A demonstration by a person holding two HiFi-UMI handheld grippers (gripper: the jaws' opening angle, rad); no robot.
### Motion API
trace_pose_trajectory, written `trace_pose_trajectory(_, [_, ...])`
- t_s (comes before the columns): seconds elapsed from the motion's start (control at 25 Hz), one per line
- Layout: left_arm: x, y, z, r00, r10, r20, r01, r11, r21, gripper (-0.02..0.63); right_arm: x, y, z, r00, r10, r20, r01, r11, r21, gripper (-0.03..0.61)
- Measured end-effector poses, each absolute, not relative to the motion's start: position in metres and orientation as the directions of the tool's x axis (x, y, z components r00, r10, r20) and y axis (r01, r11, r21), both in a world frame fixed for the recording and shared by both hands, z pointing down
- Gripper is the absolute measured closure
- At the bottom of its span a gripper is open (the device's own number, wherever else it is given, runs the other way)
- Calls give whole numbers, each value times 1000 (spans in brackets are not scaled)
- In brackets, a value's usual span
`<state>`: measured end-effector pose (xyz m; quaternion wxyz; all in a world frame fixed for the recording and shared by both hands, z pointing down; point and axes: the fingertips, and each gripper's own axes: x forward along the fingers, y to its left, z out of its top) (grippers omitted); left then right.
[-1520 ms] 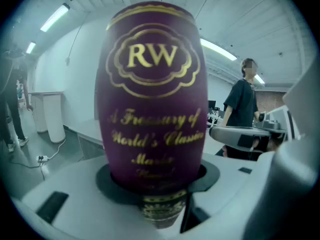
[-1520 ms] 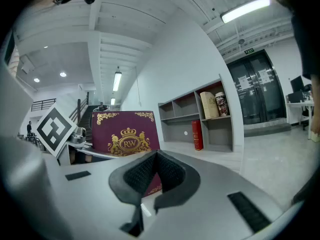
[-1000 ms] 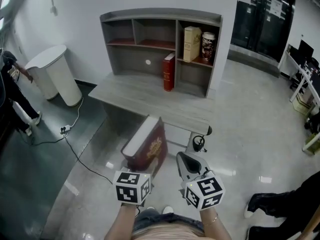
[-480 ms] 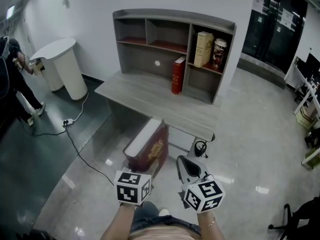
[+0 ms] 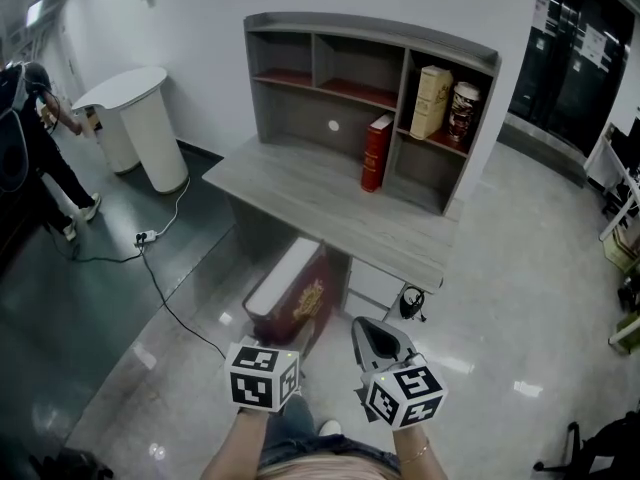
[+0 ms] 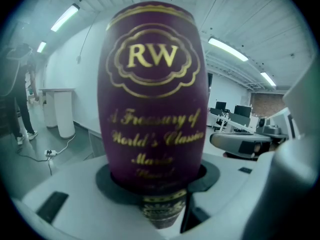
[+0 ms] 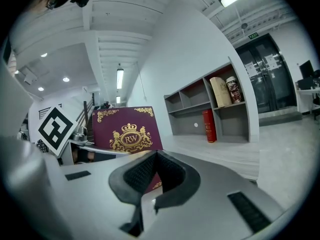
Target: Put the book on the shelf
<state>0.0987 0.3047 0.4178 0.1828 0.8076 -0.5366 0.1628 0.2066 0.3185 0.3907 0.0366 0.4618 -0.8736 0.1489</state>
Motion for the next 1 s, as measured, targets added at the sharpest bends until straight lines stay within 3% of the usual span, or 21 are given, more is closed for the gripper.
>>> trace_pose_trajectory(0.48, [59, 208, 422, 360, -810, 463, -931, -343, 124, 387, 169, 222, 400, -579, -784, 225, -813, 532, -237, 569])
trace_pose_trajectory(1.0, [-34, 69, 416, 342, -815, 467, -939, -313, 141, 387, 77, 84, 394, -601, -761, 243, -798, 554, -238, 569])
